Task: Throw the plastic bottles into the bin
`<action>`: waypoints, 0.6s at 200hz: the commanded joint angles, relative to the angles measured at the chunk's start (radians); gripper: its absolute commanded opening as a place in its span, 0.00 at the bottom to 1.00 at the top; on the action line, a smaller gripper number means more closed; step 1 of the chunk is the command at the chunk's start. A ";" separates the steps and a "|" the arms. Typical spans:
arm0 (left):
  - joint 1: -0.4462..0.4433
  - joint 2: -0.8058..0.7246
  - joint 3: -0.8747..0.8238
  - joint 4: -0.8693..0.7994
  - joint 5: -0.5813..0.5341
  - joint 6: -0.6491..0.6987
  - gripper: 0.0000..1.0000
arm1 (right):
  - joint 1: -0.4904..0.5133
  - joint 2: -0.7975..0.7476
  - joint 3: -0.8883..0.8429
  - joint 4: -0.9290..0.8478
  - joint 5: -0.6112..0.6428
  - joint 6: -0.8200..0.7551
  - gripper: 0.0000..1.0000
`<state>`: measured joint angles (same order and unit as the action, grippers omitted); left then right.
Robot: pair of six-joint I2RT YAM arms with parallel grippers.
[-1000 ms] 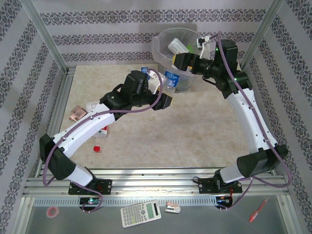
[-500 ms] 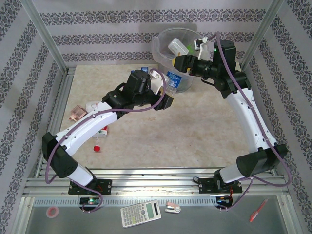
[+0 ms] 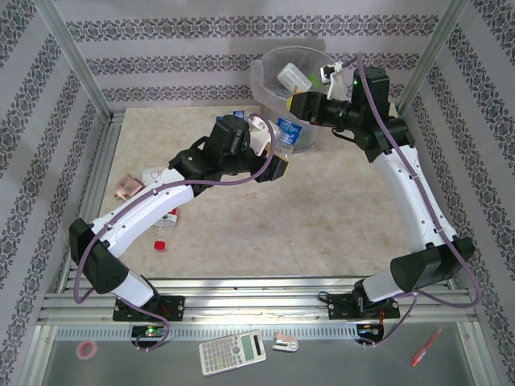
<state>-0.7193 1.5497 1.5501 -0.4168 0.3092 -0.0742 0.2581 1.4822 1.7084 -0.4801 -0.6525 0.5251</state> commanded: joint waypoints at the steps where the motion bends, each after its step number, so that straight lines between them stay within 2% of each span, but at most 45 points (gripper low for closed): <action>1: -0.018 0.004 0.033 -0.011 -0.003 0.031 0.52 | 0.009 0.009 0.001 0.000 -0.040 0.007 0.39; 63: -0.017 0.003 0.023 -0.003 -0.005 0.033 0.52 | 0.009 0.009 0.004 -0.005 -0.058 0.006 0.27; 88: -0.018 -0.007 -0.001 0.017 -0.017 0.026 0.56 | 0.007 0.006 0.011 -0.001 -0.061 0.006 0.19; 105: -0.017 -0.019 -0.021 0.037 -0.032 0.017 0.65 | 0.004 0.005 0.019 0.002 -0.058 0.007 0.17; 120: -0.017 -0.031 -0.038 0.050 -0.050 0.002 0.84 | 0.000 0.007 0.030 0.007 -0.055 0.010 0.15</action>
<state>-0.7212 1.5494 1.5436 -0.4164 0.2981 -0.0666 0.2581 1.4868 1.7084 -0.4824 -0.6647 0.5274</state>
